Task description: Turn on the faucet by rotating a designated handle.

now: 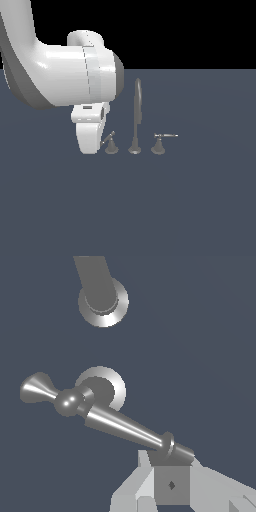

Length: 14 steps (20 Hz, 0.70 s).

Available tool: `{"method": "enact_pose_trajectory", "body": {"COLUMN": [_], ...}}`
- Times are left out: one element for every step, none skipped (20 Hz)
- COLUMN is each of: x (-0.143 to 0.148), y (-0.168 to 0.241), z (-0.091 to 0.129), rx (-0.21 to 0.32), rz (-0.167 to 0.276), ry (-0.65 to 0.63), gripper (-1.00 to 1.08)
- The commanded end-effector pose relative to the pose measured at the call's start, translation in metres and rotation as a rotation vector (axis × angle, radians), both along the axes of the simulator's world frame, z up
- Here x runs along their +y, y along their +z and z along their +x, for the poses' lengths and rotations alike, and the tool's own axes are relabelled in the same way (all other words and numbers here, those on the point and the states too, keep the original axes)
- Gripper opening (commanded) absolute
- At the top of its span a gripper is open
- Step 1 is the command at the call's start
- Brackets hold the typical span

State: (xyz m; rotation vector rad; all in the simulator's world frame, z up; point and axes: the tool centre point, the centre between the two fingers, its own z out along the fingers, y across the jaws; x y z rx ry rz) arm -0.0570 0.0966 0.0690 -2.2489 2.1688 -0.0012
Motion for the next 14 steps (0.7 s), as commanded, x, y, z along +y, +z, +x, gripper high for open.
{"method": "enact_pose_trajectory", "body": {"x": [-0.032,-0.032,-0.006,-0.012,-0.019,-0.026,-0.033,-0.04,-0.047,-0.054,-0.061,-0.068,-0.075,-0.075], "y": [-0.004,-0.004,0.0,0.0,-0.001,-0.001,-0.002,-0.002,-0.002,-0.003,-0.003,-0.004,-0.004,-0.004], "z": [-0.006,-0.006,-0.004,-0.002,-0.001,0.0,0.002,0.003,0.004,0.006,0.007,0.008,0.009,0.009], "rx": [0.012,0.012,0.001,0.002,0.004,0.005,0.006,0.007,0.008,0.009,0.01,0.011,0.013,0.013], "rz": [-0.011,-0.011,-0.001,-0.002,-0.003,-0.004,-0.005,-0.006,-0.007,-0.008,-0.009,-0.01,-0.011,-0.011], "ry": [-0.039,-0.039,0.002,-0.002,-0.006,-0.011,-0.015,-0.019,-0.023,-0.027,-0.031,-0.035,-0.039,-0.039], "gripper": [-1.0,-1.0,-1.0,-1.0,-1.0,-1.0,-1.0,-1.0,-1.0,-1.0,-1.0,-1.0,-1.0,-1.0]}}
